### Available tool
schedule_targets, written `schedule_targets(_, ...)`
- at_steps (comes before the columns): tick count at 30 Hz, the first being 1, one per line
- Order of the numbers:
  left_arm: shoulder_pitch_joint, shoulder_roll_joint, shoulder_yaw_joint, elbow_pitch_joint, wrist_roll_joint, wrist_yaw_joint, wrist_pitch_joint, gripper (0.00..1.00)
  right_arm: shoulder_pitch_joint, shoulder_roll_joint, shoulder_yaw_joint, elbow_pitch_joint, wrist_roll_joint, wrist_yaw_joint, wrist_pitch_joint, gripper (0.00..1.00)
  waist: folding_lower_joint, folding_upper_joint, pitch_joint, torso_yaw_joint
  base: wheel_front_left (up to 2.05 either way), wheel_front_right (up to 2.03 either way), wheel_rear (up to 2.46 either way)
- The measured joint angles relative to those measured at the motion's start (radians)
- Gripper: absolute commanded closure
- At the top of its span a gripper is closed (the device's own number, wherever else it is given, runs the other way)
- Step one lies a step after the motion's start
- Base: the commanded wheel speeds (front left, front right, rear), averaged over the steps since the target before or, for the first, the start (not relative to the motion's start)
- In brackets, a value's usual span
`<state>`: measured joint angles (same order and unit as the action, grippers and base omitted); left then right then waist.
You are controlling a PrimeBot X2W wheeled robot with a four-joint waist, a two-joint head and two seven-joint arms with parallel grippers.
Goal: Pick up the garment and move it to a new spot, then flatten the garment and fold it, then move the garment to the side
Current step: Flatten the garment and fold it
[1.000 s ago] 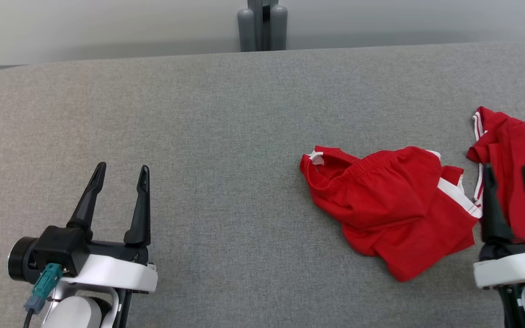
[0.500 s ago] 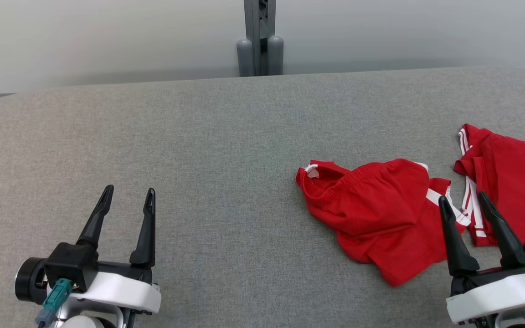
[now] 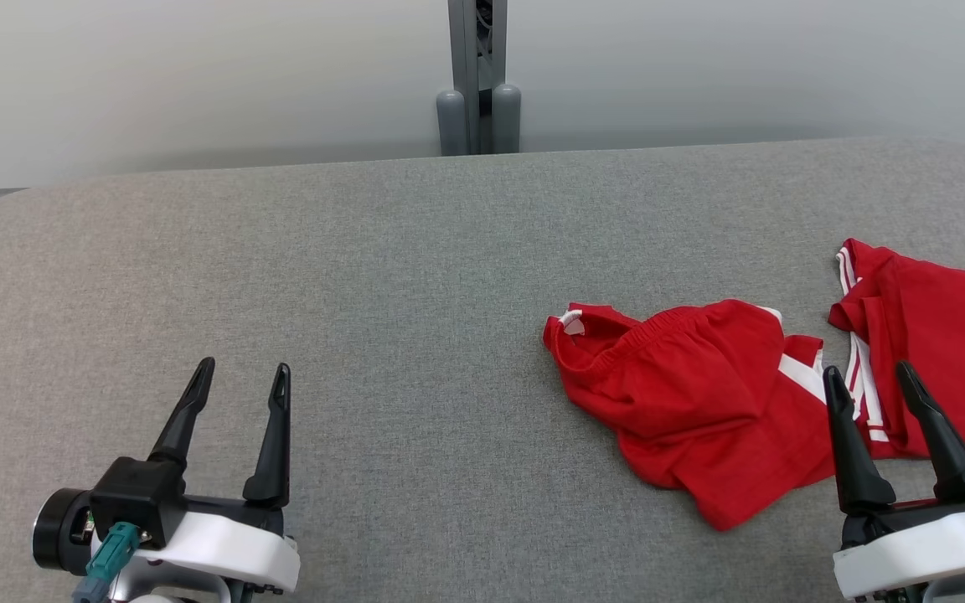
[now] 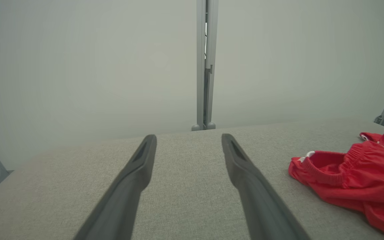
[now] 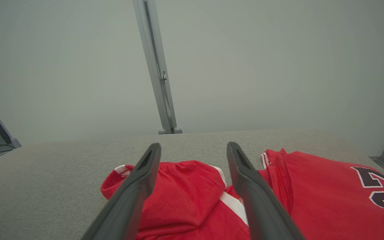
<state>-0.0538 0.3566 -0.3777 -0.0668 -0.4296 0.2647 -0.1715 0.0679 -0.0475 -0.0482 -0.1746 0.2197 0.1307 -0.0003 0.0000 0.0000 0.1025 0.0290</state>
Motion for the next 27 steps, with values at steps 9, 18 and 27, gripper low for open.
schedule_targets(9, -0.077, -0.007, -0.092, 0.003, 0.019, -0.072, 0.043, 0.00, -0.008, 0.000, 0.008, -0.001, 0.000, 0.000, 0.000, 0.00, 0.0000, 0.0000, 0.010, -0.015, 0.00, 0.00, 0.00)
schedule_targets(18, -0.284, -0.125, -0.286, 0.078, 0.030, -0.235, 0.178, 0.00, -0.041, -0.001, 0.041, 0.023, 0.006, 0.000, -0.011, 0.00, 0.0000, 0.0000, 0.052, -0.100, 0.00, 0.00, 0.00)
schedule_targets(27, -0.463, -0.199, -0.317, 0.278, -0.042, -0.327, 0.315, 0.00, -0.066, 0.000, 0.088, 0.071, 0.050, 0.000, -0.069, 0.00, 0.0000, 0.0000, 0.123, -0.236, 0.00, 0.00, 0.00)
